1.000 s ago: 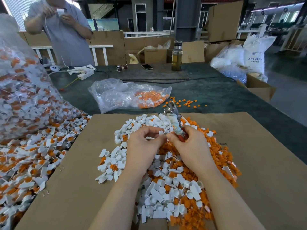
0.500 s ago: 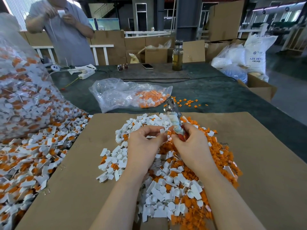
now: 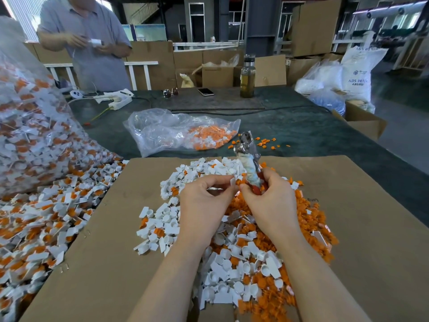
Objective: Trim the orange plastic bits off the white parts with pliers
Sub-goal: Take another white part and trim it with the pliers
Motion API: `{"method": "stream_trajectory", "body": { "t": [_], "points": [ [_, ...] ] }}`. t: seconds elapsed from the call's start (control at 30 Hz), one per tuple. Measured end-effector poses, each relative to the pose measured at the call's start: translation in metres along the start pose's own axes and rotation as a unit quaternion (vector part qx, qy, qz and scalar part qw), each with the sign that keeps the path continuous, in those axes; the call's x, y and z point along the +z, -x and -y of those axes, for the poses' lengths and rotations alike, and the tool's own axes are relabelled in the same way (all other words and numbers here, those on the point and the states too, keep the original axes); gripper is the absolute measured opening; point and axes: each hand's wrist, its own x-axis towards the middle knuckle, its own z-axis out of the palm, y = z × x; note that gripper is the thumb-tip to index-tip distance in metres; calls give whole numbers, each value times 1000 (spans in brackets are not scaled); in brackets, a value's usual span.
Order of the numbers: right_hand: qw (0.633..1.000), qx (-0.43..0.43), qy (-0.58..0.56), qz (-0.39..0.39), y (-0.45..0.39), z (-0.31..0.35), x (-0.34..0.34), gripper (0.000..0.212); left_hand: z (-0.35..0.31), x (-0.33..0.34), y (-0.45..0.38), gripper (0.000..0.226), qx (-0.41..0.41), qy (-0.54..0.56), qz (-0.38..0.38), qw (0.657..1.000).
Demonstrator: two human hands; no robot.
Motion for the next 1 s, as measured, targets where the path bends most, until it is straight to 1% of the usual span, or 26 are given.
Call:
{"method": "stream_trajectory", "body": {
  "t": [0.13,0.3,0.43,0.57,0.87,1.0],
  "points": [
    [1000,0,4,-4,1,0,0,11,2,0,0,20,24,-22,6,999],
    [1000,-11,12,-6,1,0,1,10,4,0,-1,16,54,-60,-1,997],
    [1000,-7,2,9,0,-2,1,13,4,1,0,17,48,-55,-3,997],
    [999,1,-37,32,-1,-4,0,13,1,1,1,17,28,-25,-13,999],
    [997,3,-57,47,-2,-5,2,19,0,2,0,15,-2,-4,-30,1000],
    [996,11,-75,56,-3,-5,0,14,0,-2,-1,12,-21,50,-32,998]
  ]
}}
